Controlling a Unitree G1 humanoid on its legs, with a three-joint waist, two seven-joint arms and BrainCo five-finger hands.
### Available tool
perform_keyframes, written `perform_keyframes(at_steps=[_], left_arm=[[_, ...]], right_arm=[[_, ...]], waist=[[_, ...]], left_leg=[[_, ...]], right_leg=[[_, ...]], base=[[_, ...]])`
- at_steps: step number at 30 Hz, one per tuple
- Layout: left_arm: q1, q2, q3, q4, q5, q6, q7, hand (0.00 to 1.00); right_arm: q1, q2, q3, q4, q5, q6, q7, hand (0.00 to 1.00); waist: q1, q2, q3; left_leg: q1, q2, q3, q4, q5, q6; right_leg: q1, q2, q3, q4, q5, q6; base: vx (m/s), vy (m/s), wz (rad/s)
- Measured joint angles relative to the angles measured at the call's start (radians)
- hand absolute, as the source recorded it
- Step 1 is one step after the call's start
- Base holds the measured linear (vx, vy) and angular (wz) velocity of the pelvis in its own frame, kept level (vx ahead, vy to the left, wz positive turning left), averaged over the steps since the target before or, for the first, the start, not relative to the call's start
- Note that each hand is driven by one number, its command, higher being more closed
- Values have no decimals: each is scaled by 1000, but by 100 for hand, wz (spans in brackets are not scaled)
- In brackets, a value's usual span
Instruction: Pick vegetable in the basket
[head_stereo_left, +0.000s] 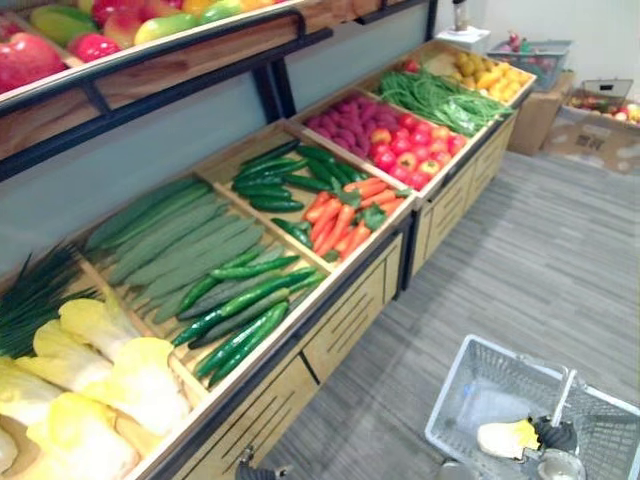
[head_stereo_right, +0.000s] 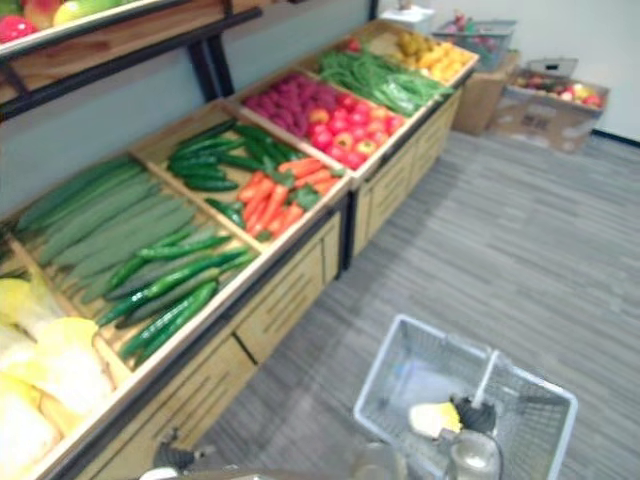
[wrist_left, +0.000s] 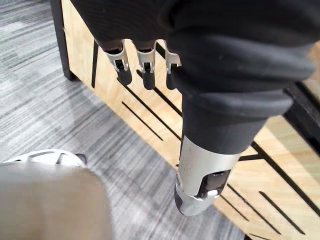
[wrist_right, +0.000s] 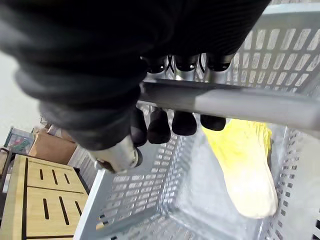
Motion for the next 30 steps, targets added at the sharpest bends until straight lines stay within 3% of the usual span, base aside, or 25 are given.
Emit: perform_keyframes(at_steps=[1,2,4,5,7,9,10,12,13,14,15,16,17,19,21,22,23,24,26,28,29,30], left_arm=[[8,-1,0,9,0,7,-1,0],[7,1,24,17,-4,6,-2,0],[-5,4,49,5,-2,-1,1,0],[-14,3,66,-1,-1,-5,-1,0],[-17,-2,65,-6,-1,-9,-1,0],[-18,-6,64,-12,-1,-18,-1,0],[-21,-7,61,-14,0,-17,-2,0],[-18,-13,55,-12,2,-14,-3,0],[-10,-21,55,-11,14,-11,-3,0],[0,-28,57,-5,31,-4,-3,0],[-11,-24,59,7,33,5,-3,0],[-17,-12,66,-4,37,7,-3,0],[-22,0,69,-6,39,8,-6,0],[-25,-3,78,-3,62,19,-2,0],[-7,-3,72,-1,69,21,0,0],[-2,0,67,-1,68,23,1,0],[-2,5,62,-1,66,30,0,0],[8,13,31,-6,60,35,3,0],[16,21,5,-13,56,35,15,0],[23,25,-10,-34,23,36,29,0],[20,25,-11,-44,17,36,31,0],[13,25,-13,-60,17,30,34,0]], right_arm=[[13,-15,18,-8,-7,0,0,100],[8,-19,27,-10,-8,0,0,100],[16,-19,26,-23,-9,0,-1,100],[7,-22,23,-35,-9,0,-4,100],[-5,-44,31,-36,-10,1,-2,100],[-15,-43,33,-35,-11,1,-2,100],[-20,-41,34,-35,-12,1,-2,100],[-24,-40,39,-35,-47,2,-2,100],[-25,-46,51,-38,-51,2,-2,100],[-27,-53,65,-39,-55,2,-1,100],[-30,-44,74,-38,-68,6,0,100],[-30,-36,110,-47,-89,4,4,100],[-39,-37,134,-62,-92,1,15,100],[-60,-39,141,-64,-102,1,22,100],[-82,-37,168,-59,-127,0,28,100],[-90,-37,185,-59,-127,-2,34,100],[-104,-32,189,-57,-128,-2,37,100],[-108,-30,181,-56,-127,-2,35,100],[-107,-33,166,-37,-126,-2,33,100],[-106,-33,154,-19,-123,-1,31,100],[-108,-33,148,-14,-122,-2,30,100],[-107,-33,128,4,-117,-2,29,100]], waist=[[3,15,-1],[11,12,11],[10,-27,34],[10,-30,38],[9,-24,41],[18,-20,44],[32,-20,44],[30,-8,48],[34,12,52],[40,34,55],[42,32,52],[48,-8,58],[56,-34,64],[57,-42,65],[67,-43,65],[69,-55,69],[71,-56,70],[57,-66,71],[57,-73,72],[57,-76,67],[56,-76,67],[55,-77,64]], left_leg=[[13,31,4,35,17,7],[-27,79,7,190,98,30],[-98,110,-27,345,241,96],[-169,107,-79,473,190,72],[-234,55,-104,521,89,76],[-269,-1,-103,460,55,82],[-284,-48,-82,347,55,86],[-279,-126,-74,106,102,110],[-261,-148,-53,-36,180,121],[-249,-147,-42,-92,233,245],[-240,-157,-35,-92,236,297],[-236,-179,-24,-91,209,274],[-237,-203,-17,-83,178,299],[-229,-217,-13,-54,122,311],[-190,-215,9,-32,75,302],[-170,-216,14,-21,53,300],[-146,-219,6,-11,31,301],[-118,-224,-34,-10,18,313],[-79,-230,-79,-30,21,310],[-51,-227,-161,-63,42,278],[-50,-223,-188,-67,49,268],[-63,-214,-248,-71,62,247]], right_leg=[[11,31,0,-8,-22,-3],[39,49,17,-17,-33,-13],[101,49,25,-78,-24,-24],[145,42,44,-124,-15,-42],[187,46,56,-176,-12,-50],[213,56,65,-213,-8,-56],[222,60,75,-226,-11,-58],[253,77,79,-261,-5,-46],[285,106,86,-288,-5,-38],[307,137,101,-299,-19,-19],[322,130,102,-302,-24,-12],[320,105,100,-304,-30,-4],[325,84,101,-303,-52,3],[308,54,109,-224,-63,20],[234,26,137,-14,-81,54],[174,8,155,139,-70,96],[95,-16,175,331,-4,192],[26,-44,162,504,65,195],[7,-86,91,562,34,176],[-3,-137,-16,472,-32,68],[-2,-137,-20,409,-39,56],[3,-127,4,250,-37,59]], base=[[215,-327,-47],[209,-318,-38],[221,-381,-17],[192,-293,-12],[185,-126,-26],[178,-39,-39],[235,40,-48],[258,86,-36],[308,148,-40],[316,163,-35],[387,169,-21],[366,125,-5],[353,107,-4],[238,107,-6],[215,142,-25],[225,138,-11],[286,114,32],[310,28,68],[244,-58,80],[259,-178,98],[190,-273,133],[155,-371,152]])
